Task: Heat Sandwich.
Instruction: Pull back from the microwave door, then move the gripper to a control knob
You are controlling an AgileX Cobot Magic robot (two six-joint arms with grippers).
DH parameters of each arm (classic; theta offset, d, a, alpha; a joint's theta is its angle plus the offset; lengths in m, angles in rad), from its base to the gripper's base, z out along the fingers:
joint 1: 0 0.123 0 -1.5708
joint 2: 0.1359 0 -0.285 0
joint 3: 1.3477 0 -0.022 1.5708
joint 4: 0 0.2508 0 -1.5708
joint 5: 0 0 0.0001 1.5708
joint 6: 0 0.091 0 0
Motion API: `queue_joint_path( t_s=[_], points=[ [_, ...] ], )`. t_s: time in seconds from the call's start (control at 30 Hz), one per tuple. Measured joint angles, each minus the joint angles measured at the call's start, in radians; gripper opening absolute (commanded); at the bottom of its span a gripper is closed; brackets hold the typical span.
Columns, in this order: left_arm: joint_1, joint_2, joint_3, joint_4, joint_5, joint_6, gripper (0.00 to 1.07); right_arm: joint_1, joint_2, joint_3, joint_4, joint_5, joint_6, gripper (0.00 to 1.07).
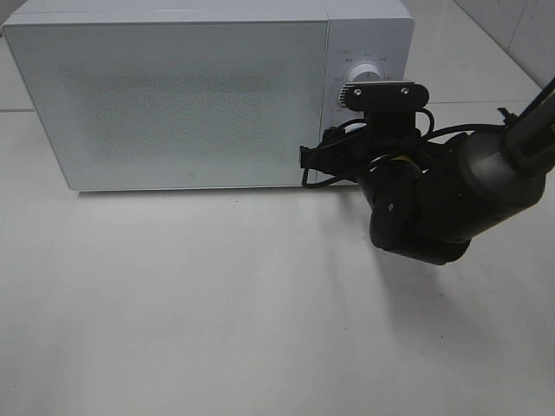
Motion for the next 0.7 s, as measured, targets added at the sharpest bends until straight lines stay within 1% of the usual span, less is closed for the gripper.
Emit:
queue_joint_path(
  t_s=[0.03,0.07,0.1,0.13,0.17,0.2,0.23,0.27,0.4,0.7],
  points=[
    [0.0,0.0,0.0,0.0,0.0,0.0,0.99,0.0,0.0,0.0,0.0,0.0,0.0,0.51],
    [0.0,0.0,0.0,0.0,0.0,0.0,0.99,0.0,0.0,0.0,0.002,0.0,0.0,0.46],
    [0.0,0.0,0.0,0.0,0.0,0.0,0.99,0.0,0.0,-0.001,0.003,0.0,0.0,0.33],
    [0.0,0.0,0.0,0.0,0.0,0.0,0.99,0.0,0.0,-0.001,0.002,0.0,0.0,0.28],
    [0.0,0.0,0.0,0.0,0.0,0.0,0.99,0.0,0.0,-0.001,0.002,0.0,0.0,0.28],
    [0.0,0.0,0.0,0.0,0.0,0.0,0.99,0.0,0.0,-0.001,0.003,-0.001,0.0,0.22],
    [0.0,0.0,0.0,0.0,0.0,0.0,0.99,0.0,0.0,-0.001,0.002,-0.002,0.0,0.14],
    [0.0,0.0,0.0,0.0,0.0,0.0,0.99,0.0,0.0,-0.001,0.002,-0.002,0.0,0.11],
    [0.0,0.0,0.0,0.0,0.0,0.0,0.99,0.0,0.0,-0.001,0.003,-0.002,0.0,0.08],
    [0.0,0.0,0.0,0.0,0.0,0.0,0.99,0.0,0.002,-0.001,0.003,-0.014,0.0,0.1]
  ],
)
